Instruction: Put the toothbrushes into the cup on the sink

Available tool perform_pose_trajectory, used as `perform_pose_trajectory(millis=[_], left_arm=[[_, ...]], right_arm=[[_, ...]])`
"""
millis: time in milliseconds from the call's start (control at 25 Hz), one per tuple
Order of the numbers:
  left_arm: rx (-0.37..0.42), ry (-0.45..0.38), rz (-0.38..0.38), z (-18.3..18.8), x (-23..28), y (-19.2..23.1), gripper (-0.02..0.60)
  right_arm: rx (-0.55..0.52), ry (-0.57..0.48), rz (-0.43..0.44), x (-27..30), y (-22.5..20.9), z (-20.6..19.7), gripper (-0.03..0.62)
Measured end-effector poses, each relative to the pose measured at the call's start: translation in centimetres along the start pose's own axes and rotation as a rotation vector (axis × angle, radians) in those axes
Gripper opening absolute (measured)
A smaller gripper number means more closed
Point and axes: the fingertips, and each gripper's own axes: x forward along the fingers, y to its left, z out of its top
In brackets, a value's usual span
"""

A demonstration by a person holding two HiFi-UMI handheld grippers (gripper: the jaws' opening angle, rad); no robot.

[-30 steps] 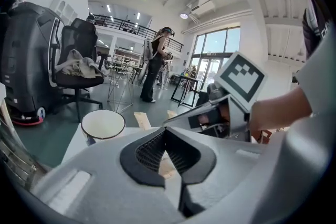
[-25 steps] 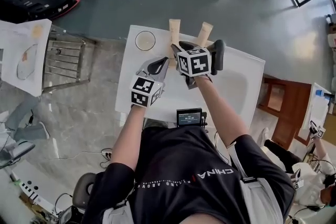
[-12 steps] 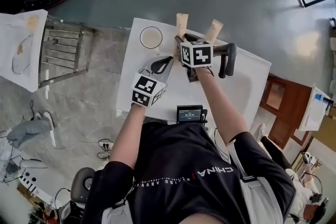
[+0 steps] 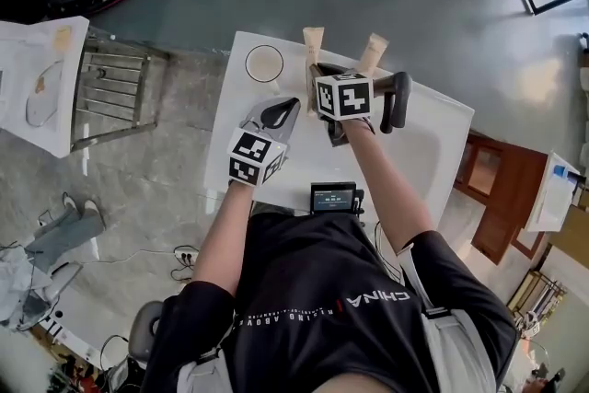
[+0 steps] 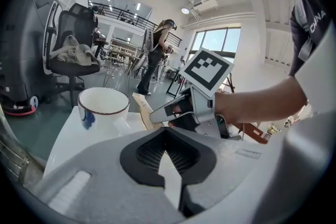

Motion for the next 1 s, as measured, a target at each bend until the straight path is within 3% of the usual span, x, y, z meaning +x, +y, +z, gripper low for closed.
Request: perform_pose_trajectory(millis=[440, 1000], left_arm=[[-0.002, -0.081, 0.105, 2.2, -2.9, -1.5, 0.006], [-0.012, -0.145, 0.211, 2.2, -7.2, -5.8, 0.006]], right_arm=[[-0.124, -0.129, 0.112, -7.2, 3.6, 1.0, 0.029], [-0.254, -0.233, 0.222, -16.0, 6.8, -2.2, 0.026]])
